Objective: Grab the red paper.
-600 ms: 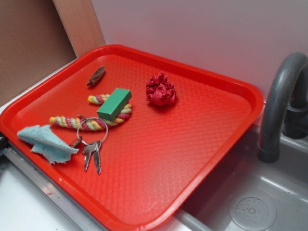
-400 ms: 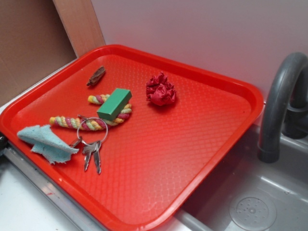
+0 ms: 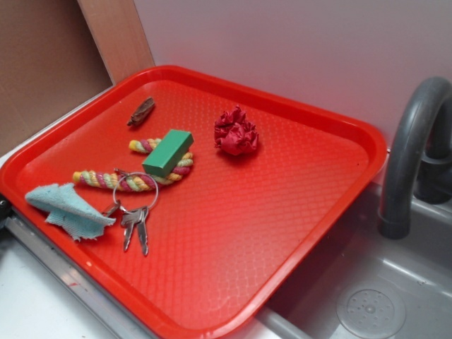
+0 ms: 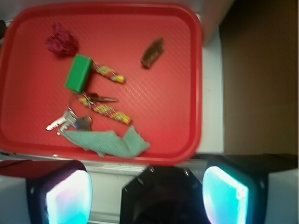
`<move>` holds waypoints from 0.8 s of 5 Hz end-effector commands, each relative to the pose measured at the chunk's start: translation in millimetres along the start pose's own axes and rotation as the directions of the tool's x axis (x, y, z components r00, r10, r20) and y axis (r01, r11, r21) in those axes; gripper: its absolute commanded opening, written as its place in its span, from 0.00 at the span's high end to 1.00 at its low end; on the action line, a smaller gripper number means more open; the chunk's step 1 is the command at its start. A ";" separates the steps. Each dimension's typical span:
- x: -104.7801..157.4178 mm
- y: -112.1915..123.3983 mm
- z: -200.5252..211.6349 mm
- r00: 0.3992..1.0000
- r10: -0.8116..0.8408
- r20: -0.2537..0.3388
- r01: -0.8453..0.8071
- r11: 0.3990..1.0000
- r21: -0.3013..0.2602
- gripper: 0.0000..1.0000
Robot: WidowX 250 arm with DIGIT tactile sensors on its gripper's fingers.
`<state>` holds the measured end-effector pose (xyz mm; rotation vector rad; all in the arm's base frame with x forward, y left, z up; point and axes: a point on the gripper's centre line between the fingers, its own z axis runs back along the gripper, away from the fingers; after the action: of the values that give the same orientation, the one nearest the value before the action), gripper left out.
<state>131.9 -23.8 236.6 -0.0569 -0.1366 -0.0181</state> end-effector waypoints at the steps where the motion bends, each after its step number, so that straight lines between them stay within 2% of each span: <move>1: 49.9 -37.3 -23.8 0.971 -0.192 0.145 0.200 0.979 -0.042 0.00; 2: 64.0 -65.5 -45.0 0.936 -0.297 0.190 0.318 0.944 -0.088 0.00; 4: 100.7 -102.5 -75.9 0.899 -0.374 0.227 0.404 0.909 -0.101 0.00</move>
<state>237.5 -124.0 160.5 -0.1599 -0.2879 -0.4199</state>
